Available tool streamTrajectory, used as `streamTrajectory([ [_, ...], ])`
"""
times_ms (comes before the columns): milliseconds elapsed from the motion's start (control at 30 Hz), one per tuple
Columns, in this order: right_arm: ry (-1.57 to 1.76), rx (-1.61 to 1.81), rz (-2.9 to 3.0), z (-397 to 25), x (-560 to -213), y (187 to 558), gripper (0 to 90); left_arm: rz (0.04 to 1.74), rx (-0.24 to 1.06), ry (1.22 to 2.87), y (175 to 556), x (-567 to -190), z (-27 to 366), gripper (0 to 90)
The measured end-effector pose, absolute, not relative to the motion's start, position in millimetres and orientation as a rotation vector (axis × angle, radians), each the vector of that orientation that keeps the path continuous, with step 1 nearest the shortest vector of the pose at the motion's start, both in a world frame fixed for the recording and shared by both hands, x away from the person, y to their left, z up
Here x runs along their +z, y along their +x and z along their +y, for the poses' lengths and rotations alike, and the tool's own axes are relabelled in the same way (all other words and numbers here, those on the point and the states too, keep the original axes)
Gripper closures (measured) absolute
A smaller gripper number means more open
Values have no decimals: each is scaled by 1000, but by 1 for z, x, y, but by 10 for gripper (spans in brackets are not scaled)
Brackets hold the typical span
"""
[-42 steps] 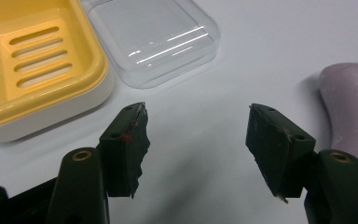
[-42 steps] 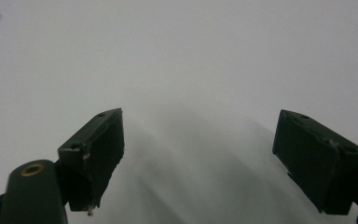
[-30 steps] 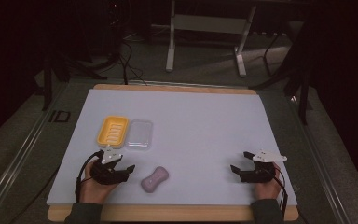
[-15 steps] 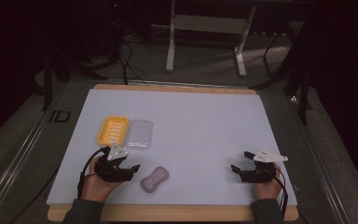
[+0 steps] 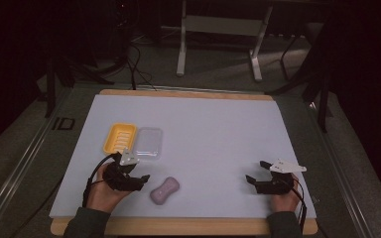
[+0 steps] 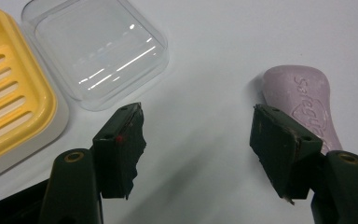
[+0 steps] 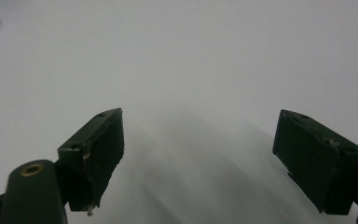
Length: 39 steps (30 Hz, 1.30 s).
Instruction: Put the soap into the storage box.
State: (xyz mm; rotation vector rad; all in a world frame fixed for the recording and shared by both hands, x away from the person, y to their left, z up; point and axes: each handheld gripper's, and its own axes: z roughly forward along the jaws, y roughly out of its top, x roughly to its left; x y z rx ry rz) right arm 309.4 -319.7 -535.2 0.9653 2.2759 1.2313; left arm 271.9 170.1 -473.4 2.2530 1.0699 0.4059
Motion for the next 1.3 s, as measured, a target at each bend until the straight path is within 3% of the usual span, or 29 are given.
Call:
streamTrajectory([
  [633, 969, 1230, 2278, -319, -535, 309, 162, 1138, 388, 2303, 276, -459, 158, 362],
  [1300, 955, 1214, 2285, -318, -535, 309, 162, 1087, 347, 2384, 276, -460, 141, 335],
])
